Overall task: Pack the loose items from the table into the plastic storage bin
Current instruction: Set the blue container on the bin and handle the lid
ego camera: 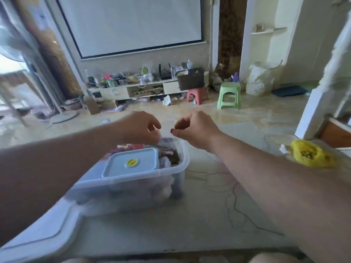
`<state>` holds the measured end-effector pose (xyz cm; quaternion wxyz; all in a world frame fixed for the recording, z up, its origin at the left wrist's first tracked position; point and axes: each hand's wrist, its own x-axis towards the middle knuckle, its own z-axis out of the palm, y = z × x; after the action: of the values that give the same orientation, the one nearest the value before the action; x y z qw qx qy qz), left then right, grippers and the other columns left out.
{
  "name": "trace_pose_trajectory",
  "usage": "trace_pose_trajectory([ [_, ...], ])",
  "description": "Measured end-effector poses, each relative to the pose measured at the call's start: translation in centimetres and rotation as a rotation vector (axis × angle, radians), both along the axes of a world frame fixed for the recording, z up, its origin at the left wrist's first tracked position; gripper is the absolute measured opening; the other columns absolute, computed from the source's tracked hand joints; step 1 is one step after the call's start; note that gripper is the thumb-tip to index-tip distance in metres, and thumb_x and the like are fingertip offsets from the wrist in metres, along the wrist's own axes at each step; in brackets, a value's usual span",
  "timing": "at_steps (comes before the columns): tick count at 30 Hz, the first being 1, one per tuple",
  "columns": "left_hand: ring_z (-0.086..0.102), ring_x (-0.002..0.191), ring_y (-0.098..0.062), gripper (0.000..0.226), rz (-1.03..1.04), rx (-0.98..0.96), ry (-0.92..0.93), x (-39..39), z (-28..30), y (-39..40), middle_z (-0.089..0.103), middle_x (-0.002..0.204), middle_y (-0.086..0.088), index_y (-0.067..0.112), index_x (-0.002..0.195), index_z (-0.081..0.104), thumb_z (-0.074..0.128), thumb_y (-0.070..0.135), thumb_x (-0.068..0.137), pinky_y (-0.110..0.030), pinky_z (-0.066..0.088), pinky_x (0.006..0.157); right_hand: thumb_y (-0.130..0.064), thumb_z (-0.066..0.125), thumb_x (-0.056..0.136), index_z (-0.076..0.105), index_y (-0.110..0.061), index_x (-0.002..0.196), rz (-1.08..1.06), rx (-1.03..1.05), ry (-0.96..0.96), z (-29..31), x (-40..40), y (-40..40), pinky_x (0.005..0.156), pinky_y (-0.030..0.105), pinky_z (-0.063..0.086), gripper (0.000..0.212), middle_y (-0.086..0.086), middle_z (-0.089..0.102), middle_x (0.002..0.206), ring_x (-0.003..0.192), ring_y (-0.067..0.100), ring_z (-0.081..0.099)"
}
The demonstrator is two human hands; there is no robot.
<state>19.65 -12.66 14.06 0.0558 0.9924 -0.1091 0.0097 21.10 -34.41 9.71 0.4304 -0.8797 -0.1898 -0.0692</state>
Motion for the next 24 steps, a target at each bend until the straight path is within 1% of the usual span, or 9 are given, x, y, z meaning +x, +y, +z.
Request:
trace_pose_trajectory([
  [2, 0.069, 0.085, -0.008, 0.03, 0.056, -0.081, 0.048, -2.9, -1.6, 3.2, 0.073, 0.091, 0.017, 0.034, 0.108, 0.076, 0.069, 0.042, 0.08, -0.029, 0.056, 0.079, -0.03, 0.083, 0.084, 0.078, -0.023, 0.087, 0.025, -0.139, 0.002, -0.4, -1.7, 3.0, 0.062, 0.02, 0.047, 0.009, -0.01, 0.073, 0.08, 0.074, 0.005, 0.066],
  [4, 0.072, 0.088, -0.012, 0.027, 0.105, -0.09, 0.037, -4.3, -3.4, 5.0, 0.075, 0.091, 0.015, 0.035, 0.103, 0.076, 0.061, 0.041, 0.081, -0.032, 0.06, 0.081, -0.028, 0.079, 0.086, 0.074, -0.026, 0.083, 0.009, -0.27, 0.017, -1.4, -2.5, 5.4, 0.071, 0.027, 0.055, 0.006, -0.007, 0.072, 0.082, 0.078, 0.014, 0.068],
  [6, 0.07, 0.093, -0.012, 0.028, 0.123, -0.1, -0.024, -4.5, -5.0, 5.5, 0.075, 0.098, 0.015, 0.036, 0.109, 0.075, 0.058, 0.037, 0.087, -0.031, 0.058, 0.084, -0.026, 0.071, 0.089, 0.071, -0.026, 0.085, -0.04, -0.463, 0.022, -2.7, -2.7, 7.2, 0.08, 0.034, 0.056, 0.004, -0.004, 0.071, 0.087, 0.084, 0.021, 0.067],
  [8, 0.068, 0.091, -0.012, 0.027, 0.068, -0.122, -0.076, -4.2, -6.1, 4.4, 0.075, 0.102, 0.013, 0.038, 0.113, 0.074, 0.058, 0.035, 0.09, -0.029, 0.057, 0.082, -0.026, 0.063, 0.092, 0.072, -0.027, 0.093, -0.097, -0.588, 0.029, -4.0, -2.5, 8.1, 0.083, 0.036, 0.05, 0.009, -0.003, 0.069, 0.093, 0.092, 0.026, 0.065],
  [12, 0.069, 0.102, -0.017, 0.036, -0.067, -0.161, -0.09, -2.5, -7.2, 1.1, 0.074, 0.113, 0.008, 0.03, 0.124, 0.068, 0.067, 0.034, 0.088, -0.032, 0.054, 0.088, -0.045, 0.053, 0.097, 0.069, -0.035, 0.107, -0.177, -0.503, 0.071, -5.2, -1.8, 8.2, 0.078, 0.035, 0.041, 0.021, -0.004, 0.067, 0.096, 0.091, 0.026, 0.061],
  [15, 0.069, 0.103, -0.019, 0.05, -0.072, -0.234, -0.083, -1.1, -7.9, 0.1, 0.074, 0.115, 0.004, 0.028, 0.132, 0.063, 0.076, 0.028, 0.084, -0.029, 0.053, 0.088, -0.039, 0.05, 0.099, 0.069, -0.026, 0.108, -0.21, -0.436, -0.005, -5.7, -1.7, 7.7, 0.075, 0.035, 0.045, 0.024, 0.006, 0.071, 0.104, 0.099, 0.033, 0.065],
  [18, 0.07, 0.1, -0.016, 0.052, -0.057, -0.275, -0.066, -0.1, -9.1, 0.2, 0.075, 0.111, 0.007, 0.03, 0.131, 0.062, 0.077, 0.028, 0.081, -0.024, 0.049, 0.081, -0.03, 0.06, 0.093, 0.066, -0.024, 0.111, -0.218, -0.321, -0.043, -6.2, -1.7, 7.5, 0.074, 0.036, 0.043, 0.019, 0.006, 0.06, 0.1, 0.093, 0.031, 0.059],
  [20, 0.069, 0.102, -0.013, 0.055, -0.061, -0.289, -0.064, 0.2, -9.7, 0.4, 0.074, 0.112, 0.009, 0.034, 0.133, 0.06, 0.078, 0.033, 0.081, -0.022, 0.044, 0.079, -0.02, 0.066, 0.087, 0.064, -0.025, 0.112, -0.224, -0.32, -0.03, -6.5, -1.6, 7.5, 0.074, 0.034, 0.041, 0.025, 0.004, 0.056, 0.101, 0.091, 0.028, 0.054],
  [24, 0.063, 0.117, -0.018, 0.055, -0.083, -0.215, -0.112, -1.2, -9.2, 3.1, 0.07, 0.129, 0.01, 0.039, 0.139, 0.058, 0.071, 0.046, 0.086, -0.032, 0.047, 0.091, -0.011, 0.059, 0.084, 0.067, -0.028, 0.108, -0.219, -0.316, -0.011, -6.6, -1.9, 7.7, 0.077, 0.034, 0.045, 0.031, 0.001, 0.061, 0.107, 0.095, 0.025, 0.057],
])
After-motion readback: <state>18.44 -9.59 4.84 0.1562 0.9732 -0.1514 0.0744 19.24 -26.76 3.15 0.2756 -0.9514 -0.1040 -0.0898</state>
